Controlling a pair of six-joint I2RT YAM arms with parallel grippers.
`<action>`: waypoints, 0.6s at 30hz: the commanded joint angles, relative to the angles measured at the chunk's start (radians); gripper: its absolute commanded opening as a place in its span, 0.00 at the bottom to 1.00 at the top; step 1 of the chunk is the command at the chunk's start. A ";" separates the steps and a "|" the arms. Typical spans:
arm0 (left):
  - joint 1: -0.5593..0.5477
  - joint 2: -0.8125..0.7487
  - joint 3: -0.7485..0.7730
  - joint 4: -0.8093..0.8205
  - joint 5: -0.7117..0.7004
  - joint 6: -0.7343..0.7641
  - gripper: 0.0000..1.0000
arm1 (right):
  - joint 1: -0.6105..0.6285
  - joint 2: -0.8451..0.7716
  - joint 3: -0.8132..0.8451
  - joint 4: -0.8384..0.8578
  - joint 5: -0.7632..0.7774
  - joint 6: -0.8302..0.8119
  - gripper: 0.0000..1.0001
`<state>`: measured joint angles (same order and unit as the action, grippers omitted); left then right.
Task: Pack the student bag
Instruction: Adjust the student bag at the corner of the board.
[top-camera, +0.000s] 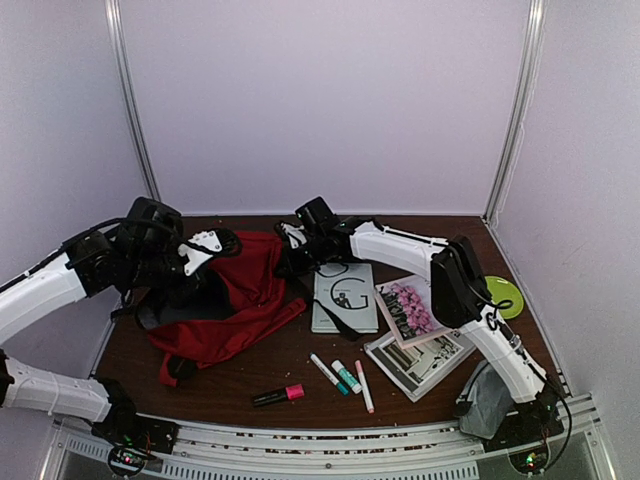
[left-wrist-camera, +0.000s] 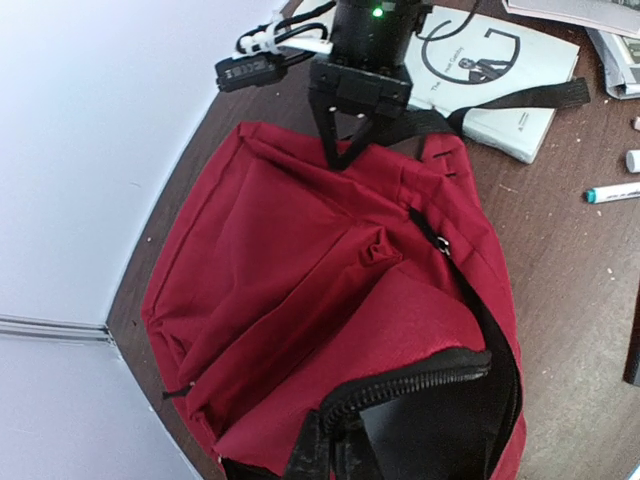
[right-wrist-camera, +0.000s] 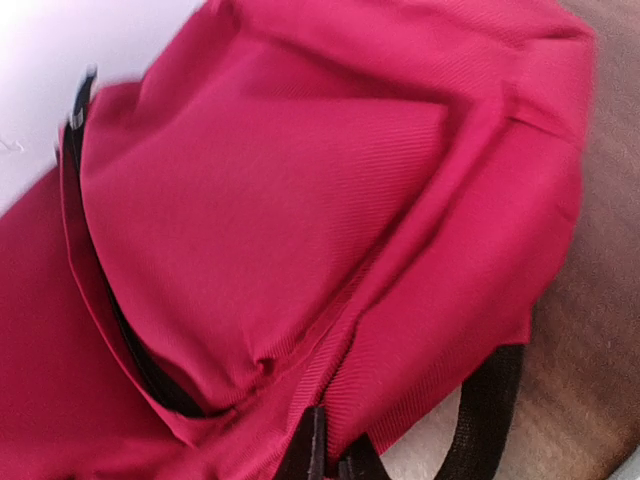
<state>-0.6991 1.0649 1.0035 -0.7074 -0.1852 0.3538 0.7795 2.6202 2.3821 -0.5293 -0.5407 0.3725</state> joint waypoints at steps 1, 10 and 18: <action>-0.058 0.024 0.077 0.030 -0.012 -0.131 0.00 | -0.013 0.030 0.107 0.093 0.041 -0.034 0.05; -0.065 0.109 0.111 0.069 -0.112 -0.166 0.00 | -0.065 -0.028 0.141 0.122 -0.021 -0.100 0.20; -0.066 0.131 0.055 0.068 -0.045 -0.128 0.00 | -0.150 -0.442 -0.283 0.135 -0.042 -0.195 0.49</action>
<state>-0.7593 1.1801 1.0725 -0.6800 -0.2714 0.2111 0.6731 2.4657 2.2822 -0.4507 -0.5632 0.2535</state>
